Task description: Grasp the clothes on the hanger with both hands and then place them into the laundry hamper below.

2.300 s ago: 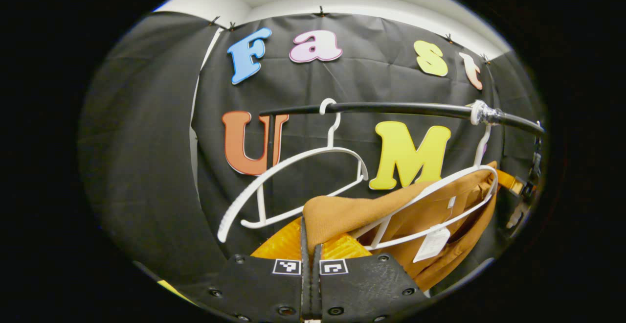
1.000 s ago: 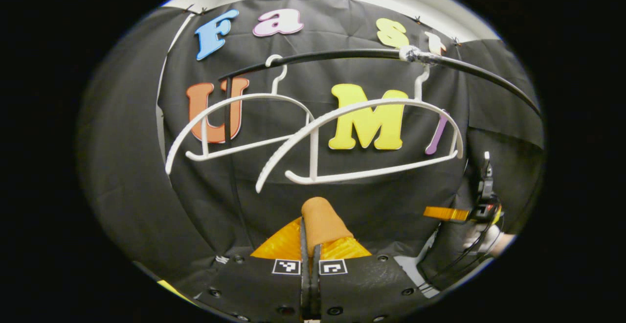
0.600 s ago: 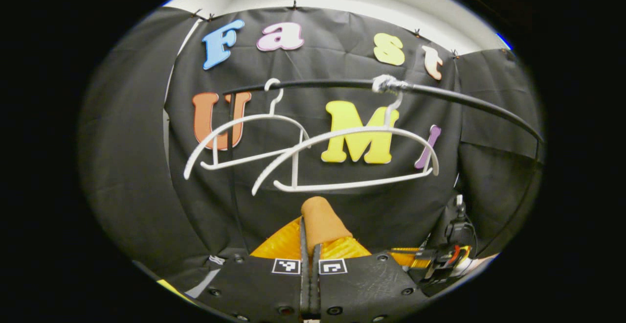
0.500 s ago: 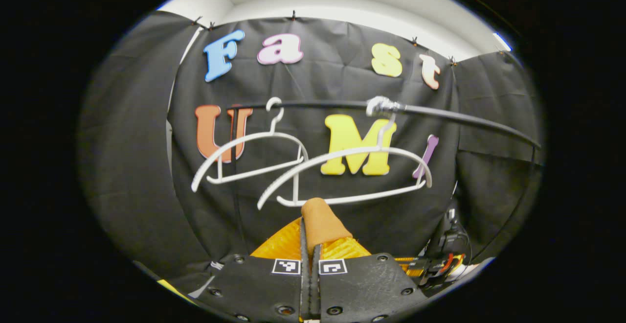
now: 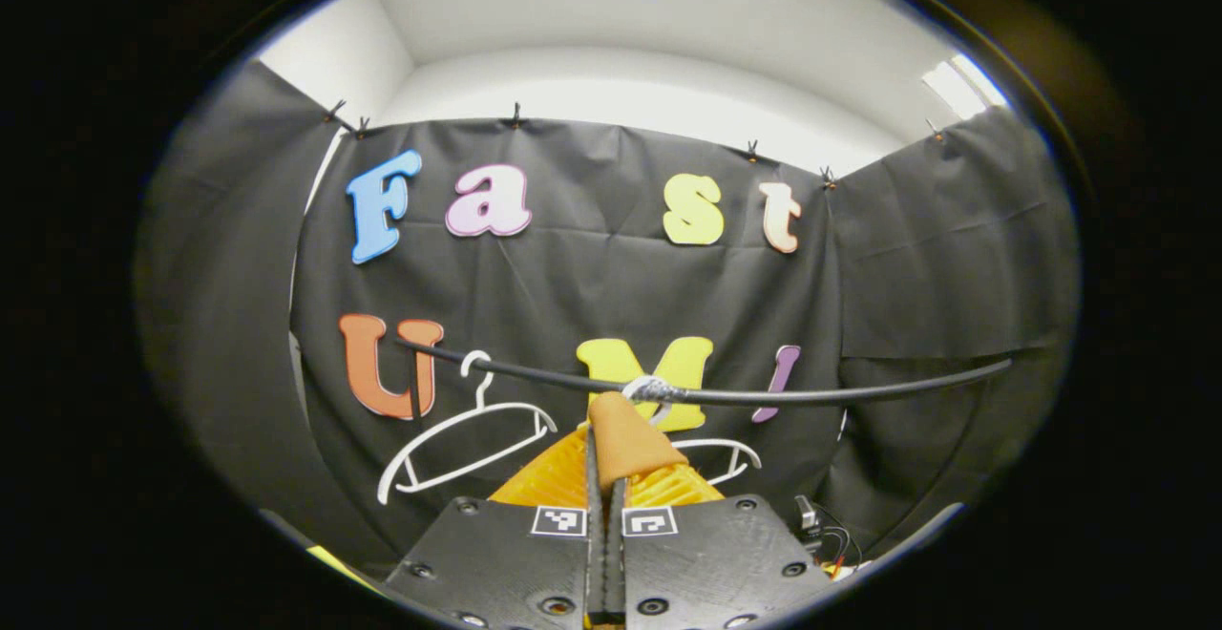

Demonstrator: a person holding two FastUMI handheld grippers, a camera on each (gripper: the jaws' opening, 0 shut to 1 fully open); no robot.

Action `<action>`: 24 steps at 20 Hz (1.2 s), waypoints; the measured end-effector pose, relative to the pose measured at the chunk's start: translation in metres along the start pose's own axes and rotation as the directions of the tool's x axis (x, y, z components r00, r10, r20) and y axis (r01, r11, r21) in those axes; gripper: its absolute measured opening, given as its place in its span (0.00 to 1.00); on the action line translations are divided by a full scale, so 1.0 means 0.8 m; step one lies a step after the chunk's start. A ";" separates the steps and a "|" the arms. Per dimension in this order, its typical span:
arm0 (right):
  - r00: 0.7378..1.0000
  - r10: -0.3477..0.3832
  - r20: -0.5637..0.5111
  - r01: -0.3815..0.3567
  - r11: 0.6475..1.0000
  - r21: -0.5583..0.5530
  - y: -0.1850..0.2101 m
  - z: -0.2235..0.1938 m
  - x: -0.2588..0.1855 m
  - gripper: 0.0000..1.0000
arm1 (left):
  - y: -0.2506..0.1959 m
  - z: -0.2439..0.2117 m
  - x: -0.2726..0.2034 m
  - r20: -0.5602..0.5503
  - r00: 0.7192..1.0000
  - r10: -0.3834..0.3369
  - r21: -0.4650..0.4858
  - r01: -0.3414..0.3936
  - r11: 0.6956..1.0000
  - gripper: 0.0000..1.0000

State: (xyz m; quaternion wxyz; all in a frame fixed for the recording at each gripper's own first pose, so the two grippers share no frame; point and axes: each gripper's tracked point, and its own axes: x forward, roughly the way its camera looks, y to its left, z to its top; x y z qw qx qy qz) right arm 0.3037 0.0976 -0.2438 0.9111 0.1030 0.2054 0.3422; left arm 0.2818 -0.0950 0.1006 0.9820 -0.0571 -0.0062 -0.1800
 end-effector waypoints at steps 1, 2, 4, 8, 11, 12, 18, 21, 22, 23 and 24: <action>0.999 -0.041 0.016 0.042 0.998 -0.052 -0.003 0.008 0.002 0.72 | -0.002 0.011 -0.003 0.013 1.000 -0.004 0.015 0.003 1.000 0.00; 0.999 -0.046 0.028 0.048 0.995 -0.089 -0.002 0.016 -0.005 0.73 | -0.008 0.024 -0.012 0.029 1.000 -0.011 0.036 0.010 0.999 0.05; 0.998 0.040 0.045 -0.036 0.995 -0.093 0.013 0.035 -0.031 0.74 | -0.002 0.058 -0.030 0.072 0.997 0.006 0.075 -0.012 0.997 0.00; 0.984 0.150 0.096 -0.147 0.988 -0.042 0.033 0.086 -0.067 0.77 | 0.017 0.117 -0.051 0.139 0.990 0.029 0.132 -0.048 0.990 0.00; 0.971 0.191 0.144 -0.196 0.980 0.027 0.060 0.098 -0.066 0.81 | 0.005 0.124 -0.052 0.152 0.988 0.004 0.136 -0.025 0.990 0.00; 0.963 0.238 0.127 -0.245 0.969 0.041 0.075 0.092 -0.065 0.77 | -0.001 0.119 -0.049 0.147 0.989 -0.006 0.139 -0.014 0.990 0.00; 0.920 0.391 0.027 -0.392 0.915 0.097 0.149 0.031 -0.052 0.58 | -0.019 0.067 -0.024 0.067 0.996 -0.053 0.054 0.049 0.997 0.00; 0.971 0.231 0.060 -0.237 0.963 0.128 0.096 0.045 -0.021 0.07 | -0.024 0.044 -0.018 0.042 0.997 -0.064 0.028 0.063 0.998 0.00; 0.979 0.191 0.073 -0.200 0.968 0.154 0.078 0.054 -0.016 0.05 | -0.025 0.038 -0.018 0.040 0.997 -0.070 0.014 0.069 0.997 0.00; 0.985 0.152 0.086 -0.164 0.974 0.158 0.063 0.059 -0.013 0.04 | -0.027 0.029 -0.017 0.038 0.997 -0.073 -0.007 0.073 0.997 0.00; 0.990 0.116 0.082 -0.128 0.980 0.154 0.044 0.060 -0.011 0.04 | -0.027 0.017 -0.018 0.033 0.997 -0.071 -0.029 0.072 0.997 0.00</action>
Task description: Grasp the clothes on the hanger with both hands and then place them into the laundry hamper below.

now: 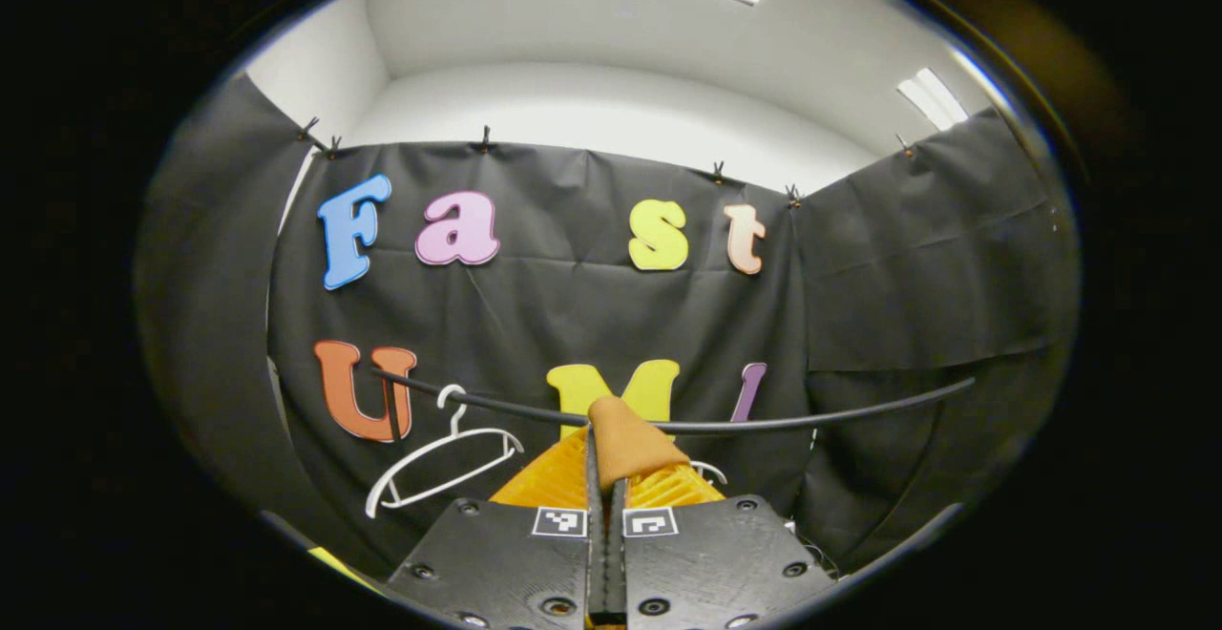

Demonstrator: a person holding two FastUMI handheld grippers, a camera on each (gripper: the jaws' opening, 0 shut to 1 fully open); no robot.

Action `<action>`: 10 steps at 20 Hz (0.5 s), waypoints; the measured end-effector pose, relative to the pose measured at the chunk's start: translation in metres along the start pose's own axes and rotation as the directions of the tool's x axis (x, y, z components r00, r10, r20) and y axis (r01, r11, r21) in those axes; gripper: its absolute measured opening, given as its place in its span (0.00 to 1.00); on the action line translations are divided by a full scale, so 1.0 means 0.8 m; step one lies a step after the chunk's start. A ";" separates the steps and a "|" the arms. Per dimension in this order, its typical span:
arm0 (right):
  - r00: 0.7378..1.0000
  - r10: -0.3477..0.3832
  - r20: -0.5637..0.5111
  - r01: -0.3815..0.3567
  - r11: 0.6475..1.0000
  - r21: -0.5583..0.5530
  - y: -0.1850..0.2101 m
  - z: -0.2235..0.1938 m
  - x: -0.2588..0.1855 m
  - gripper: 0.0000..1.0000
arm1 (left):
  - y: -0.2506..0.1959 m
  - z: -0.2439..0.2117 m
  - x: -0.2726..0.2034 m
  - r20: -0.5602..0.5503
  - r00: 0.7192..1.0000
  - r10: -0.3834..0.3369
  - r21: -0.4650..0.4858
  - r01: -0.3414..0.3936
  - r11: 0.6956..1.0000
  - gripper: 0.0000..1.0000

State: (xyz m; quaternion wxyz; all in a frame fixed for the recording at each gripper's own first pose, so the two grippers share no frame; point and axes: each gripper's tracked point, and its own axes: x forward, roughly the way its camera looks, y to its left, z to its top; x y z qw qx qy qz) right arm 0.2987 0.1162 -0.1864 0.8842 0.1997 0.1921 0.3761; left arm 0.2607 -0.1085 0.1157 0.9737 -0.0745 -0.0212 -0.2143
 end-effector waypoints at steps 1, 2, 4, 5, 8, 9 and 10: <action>1.000 -0.025 -0.012 0.025 1.000 -0.002 -0.016 -0.004 -0.001 0.03 | 0.004 -0.021 0.000 -0.022 1.000 0.009 -0.020 -0.010 1.000 0.00; 0.999 -0.046 -0.019 0.047 0.999 0.003 -0.030 -0.008 -0.002 0.04 | 0.010 -0.045 -0.003 -0.045 0.999 0.019 -0.046 -0.021 0.999 0.00; 0.994 -0.087 -0.061 0.088 0.996 0.013 -0.060 -0.029 -0.009 0.04 | 0.020 -0.103 -0.012 -0.113 0.992 0.047 -0.096 -0.058 0.994 0.00; 0.991 -0.103 -0.080 0.105 0.994 0.026 -0.074 -0.040 -0.008 0.04 | 0.025 -0.136 -0.017 -0.155 0.986 0.060 -0.113 -0.078 0.990 0.00; 0.974 -0.149 -0.168 0.164 0.983 0.078 -0.109 -0.086 -0.001 0.04 | 0.035 -0.254 -0.029 -0.297 0.950 0.091 -0.189 -0.152 0.970 0.00; 0.969 -0.163 -0.187 0.182 0.980 0.086 -0.123 -0.100 -0.002 0.04 | 0.038 -0.294 -0.033 -0.342 0.934 0.099 -0.215 -0.180 0.960 0.00; 0.962 -0.175 -0.211 0.199 0.975 0.095 -0.134 -0.113 -0.001 0.04 | 0.040 -0.334 -0.039 -0.382 0.919 0.097 -0.250 -0.204 0.947 0.06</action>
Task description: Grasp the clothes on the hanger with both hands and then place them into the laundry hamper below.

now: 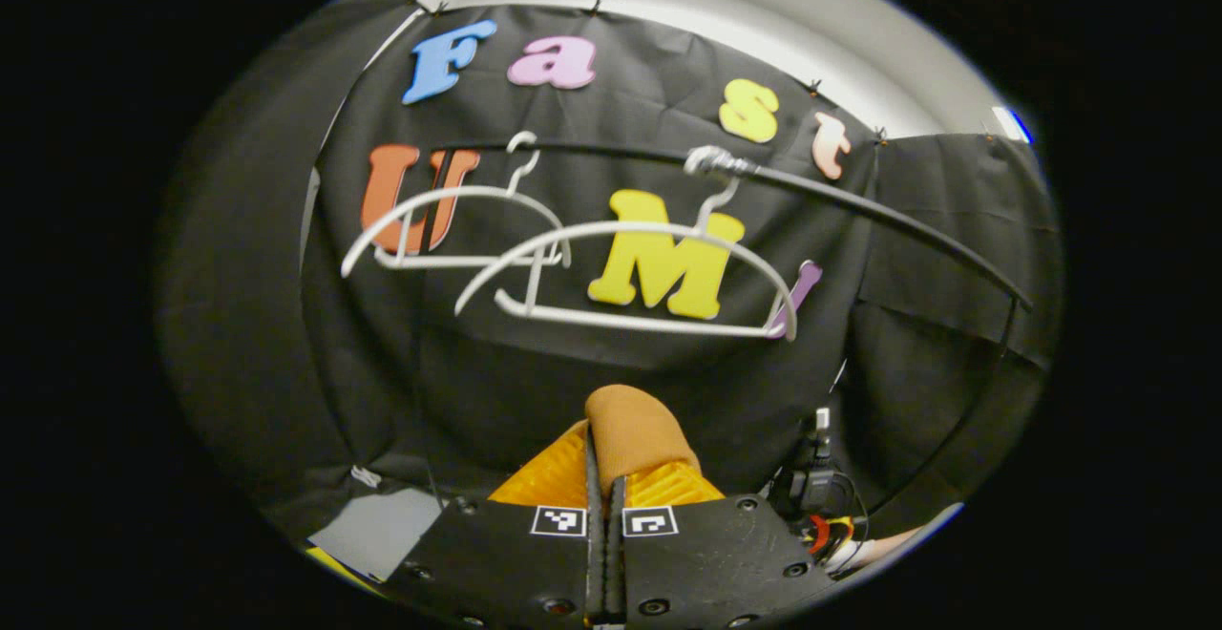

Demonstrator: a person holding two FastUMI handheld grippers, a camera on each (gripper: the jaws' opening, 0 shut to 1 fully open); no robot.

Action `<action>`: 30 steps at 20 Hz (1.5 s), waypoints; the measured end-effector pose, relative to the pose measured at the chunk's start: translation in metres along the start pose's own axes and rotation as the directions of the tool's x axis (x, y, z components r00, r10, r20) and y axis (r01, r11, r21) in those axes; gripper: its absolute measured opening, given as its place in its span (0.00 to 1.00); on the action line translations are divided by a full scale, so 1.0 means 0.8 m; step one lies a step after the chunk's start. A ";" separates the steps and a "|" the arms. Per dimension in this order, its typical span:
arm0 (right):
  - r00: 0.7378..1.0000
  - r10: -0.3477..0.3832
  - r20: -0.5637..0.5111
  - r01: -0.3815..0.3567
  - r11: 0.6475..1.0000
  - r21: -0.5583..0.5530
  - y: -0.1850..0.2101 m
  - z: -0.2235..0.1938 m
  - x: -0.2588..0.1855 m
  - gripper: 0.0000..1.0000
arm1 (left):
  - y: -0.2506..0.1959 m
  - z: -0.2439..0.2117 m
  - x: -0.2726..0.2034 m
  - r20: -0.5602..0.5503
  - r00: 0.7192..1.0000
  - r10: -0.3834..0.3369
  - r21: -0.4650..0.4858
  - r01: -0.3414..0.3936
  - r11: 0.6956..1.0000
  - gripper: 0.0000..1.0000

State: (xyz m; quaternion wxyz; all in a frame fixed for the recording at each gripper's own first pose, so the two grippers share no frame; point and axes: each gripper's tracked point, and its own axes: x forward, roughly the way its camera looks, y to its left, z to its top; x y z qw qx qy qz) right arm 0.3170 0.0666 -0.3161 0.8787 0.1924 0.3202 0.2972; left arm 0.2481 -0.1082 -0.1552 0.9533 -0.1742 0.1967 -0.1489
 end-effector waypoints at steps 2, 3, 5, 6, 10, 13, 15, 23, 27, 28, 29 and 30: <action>0.999 -0.010 -0.041 0.011 0.999 0.032 -0.014 -0.017 0.007 0.04 | 0.028 -0.076 0.014 -0.087 0.995 0.039 -0.050 -0.044 0.998 0.00; 0.998 -0.009 -0.062 0.012 0.999 0.049 -0.016 -0.025 0.017 0.04 | 0.044 -0.114 0.023 -0.128 0.990 0.061 -0.054 -0.068 0.996 0.00; 0.993 -0.008 -0.120 0.021 0.994 0.104 -0.023 -0.052 0.047 0.04 | 0.067 -0.186 0.038 -0.224 0.969 0.100 -0.064 -0.117 0.991 0.00; 0.989 -0.021 -0.145 0.040 0.991 0.127 -0.029 -0.068 0.059 0.04 | 0.081 -0.221 0.045 -0.268 0.956 0.119 -0.089 -0.147 0.985 0.00; 0.960 -0.071 -0.271 0.112 0.984 0.139 -0.046 -0.127 0.103 0.04 | 0.100 -0.336 0.073 -0.425 0.892 0.154 -0.138 -0.232 0.963 0.00; 0.921 -0.129 -0.369 0.192 0.971 0.141 -0.069 -0.165 0.120 0.04 | 0.092 -0.376 0.084 -0.521 0.837 0.168 -0.158 -0.288 0.945 0.00; 0.905 -0.167 -0.392 0.230 0.966 0.121 -0.074 -0.170 0.122 0.04 | 0.094 -0.385 0.086 -0.555 0.810 0.191 -0.127 -0.309 0.942 0.00; 0.899 -0.267 -0.347 0.294 0.956 0.026 -0.082 -0.157 0.113 0.04 | 0.115 -0.388 0.074 -0.568 0.784 0.248 -0.023 -0.317 0.948 0.03; 0.894 -0.341 -0.290 0.338 0.939 -0.062 -0.100 -0.135 0.102 0.79 | 0.131 -0.374 0.069 -0.534 0.783 0.319 0.056 -0.344 0.937 0.78; 0.893 -0.357 -0.274 0.347 0.934 -0.087 -0.101 -0.127 0.095 0.80 | 0.137 -0.371 0.066 -0.522 0.783 0.337 0.076 -0.352 0.933 0.96; 0.893 -0.372 -0.251 0.356 0.928 -0.111 -0.099 -0.121 0.094 0.80 | 0.139 -0.369 0.060 -0.516 0.782 0.350 0.088 -0.358 0.930 0.92; 0.894 -0.381 -0.235 0.358 0.924 -0.133 -0.096 -0.116 0.095 0.80 | 0.137 -0.367 0.056 -0.512 0.784 0.351 0.086 -0.359 0.929 0.97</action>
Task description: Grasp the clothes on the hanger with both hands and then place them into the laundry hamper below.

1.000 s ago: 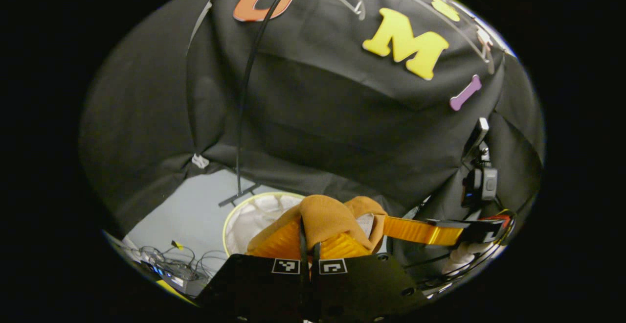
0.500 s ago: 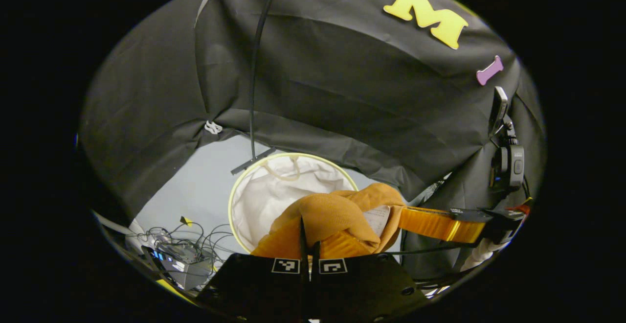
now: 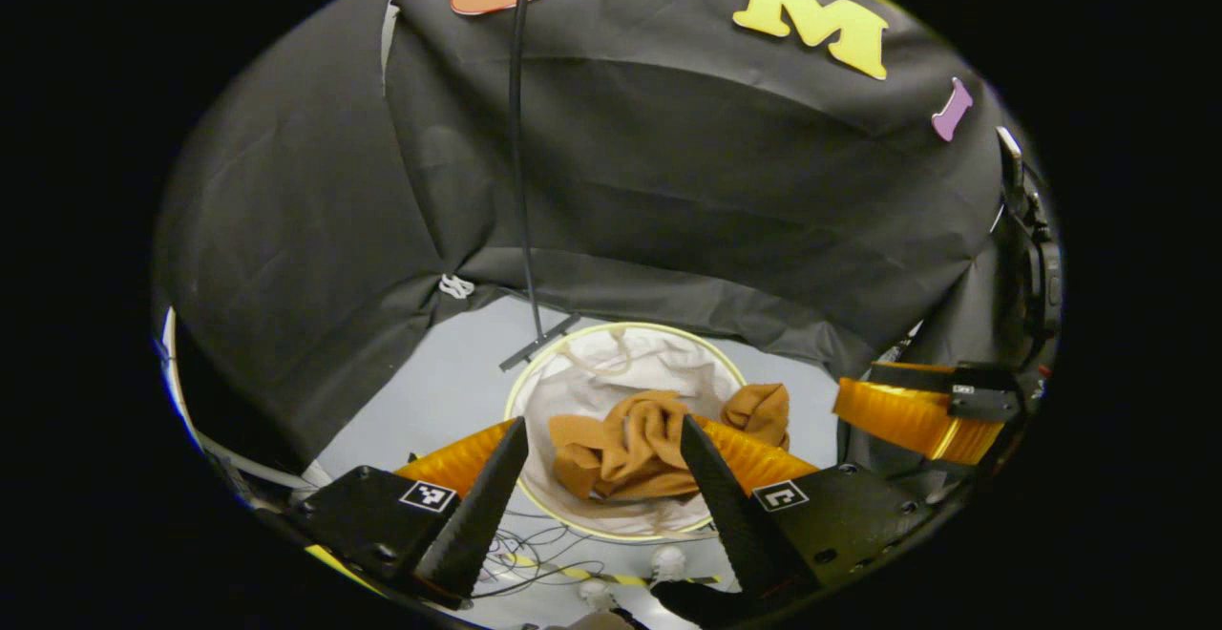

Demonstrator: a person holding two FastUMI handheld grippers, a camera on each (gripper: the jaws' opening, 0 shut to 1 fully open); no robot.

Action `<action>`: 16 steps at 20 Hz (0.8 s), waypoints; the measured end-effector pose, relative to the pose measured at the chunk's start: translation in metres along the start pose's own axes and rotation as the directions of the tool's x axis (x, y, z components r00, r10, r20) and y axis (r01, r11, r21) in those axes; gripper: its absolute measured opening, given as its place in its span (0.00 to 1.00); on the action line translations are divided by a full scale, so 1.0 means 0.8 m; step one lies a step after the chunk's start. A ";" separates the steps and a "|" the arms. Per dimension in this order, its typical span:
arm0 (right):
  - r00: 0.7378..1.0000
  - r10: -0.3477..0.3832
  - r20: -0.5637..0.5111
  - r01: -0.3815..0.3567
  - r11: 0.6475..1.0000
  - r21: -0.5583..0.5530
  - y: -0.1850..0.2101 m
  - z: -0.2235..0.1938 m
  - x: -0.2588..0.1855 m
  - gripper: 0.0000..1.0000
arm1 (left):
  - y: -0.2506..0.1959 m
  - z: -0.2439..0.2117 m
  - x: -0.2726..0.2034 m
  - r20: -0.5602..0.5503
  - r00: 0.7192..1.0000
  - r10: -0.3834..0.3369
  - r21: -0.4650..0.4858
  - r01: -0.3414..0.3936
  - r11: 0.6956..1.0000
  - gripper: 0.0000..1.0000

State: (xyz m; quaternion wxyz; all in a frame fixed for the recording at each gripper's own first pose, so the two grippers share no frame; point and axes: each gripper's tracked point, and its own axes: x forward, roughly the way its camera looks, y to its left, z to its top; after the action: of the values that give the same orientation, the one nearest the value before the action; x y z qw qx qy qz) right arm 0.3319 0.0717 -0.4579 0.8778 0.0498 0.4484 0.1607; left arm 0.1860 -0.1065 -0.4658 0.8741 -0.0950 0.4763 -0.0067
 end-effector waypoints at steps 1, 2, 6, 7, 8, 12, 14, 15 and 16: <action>1.000 -0.009 0.014 0.009 1.000 -0.017 0.001 0.003 -0.002 0.80 | 0.000 0.000 -0.006 0.004 1.000 0.006 -0.004 -0.006 1.000 0.97; 0.999 -0.012 0.032 0.013 1.000 -0.026 0.003 0.008 -0.006 0.81 | 0.001 0.002 -0.005 0.012 1.000 0.004 -0.008 -0.004 1.000 0.97; 0.991 -0.023 0.134 0.031 0.998 -0.060 0.006 0.021 -0.029 0.81 | 0.001 0.025 -0.053 0.079 0.997 0.009 0.005 -0.010 1.000 1.00; 0.986 -0.026 0.164 0.039 0.996 -0.080 0.006 0.026 -0.032 0.81 | 0.001 0.035 -0.065 0.106 0.994 0.009 0.016 -0.011 1.000 0.97; 0.980 -0.023 0.197 0.043 0.994 -0.097 0.010 0.034 -0.040 0.81 | 0.003 0.043 -0.076 0.134 0.991 0.010 0.025 -0.014 1.000 0.97; 0.940 -0.021 0.340 0.061 0.992 -0.107 0.018 0.075 -0.083 0.81 | 0.006 0.095 -0.157 0.281 0.960 0.010 0.059 -0.028 0.998 0.97; 0.911 -0.020 0.412 0.070 0.992 -0.106 0.032 0.094 -0.121 0.82 | 0.011 0.124 -0.210 0.374 0.927 0.007 0.074 -0.037 0.997 0.96; 0.893 -0.031 0.450 0.090 0.990 -0.110 0.036 0.100 -0.142 0.88 | 0.014 0.136 -0.235 0.407 0.913 0.004 0.078 -0.039 0.996 0.97; 0.872 -0.038 0.488 0.103 0.989 -0.109 0.043 0.108 -0.163 0.94 | 0.017 0.150 -0.265 0.453 0.891 -0.002 0.080 -0.039 0.996 0.97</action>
State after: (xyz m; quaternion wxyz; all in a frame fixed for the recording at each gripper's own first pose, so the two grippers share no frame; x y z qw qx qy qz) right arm 0.3220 0.0664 -0.2983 0.9687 0.0141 0.2044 0.1401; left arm 0.1689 -0.0526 -0.2285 0.9643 -0.0514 0.2597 0.0033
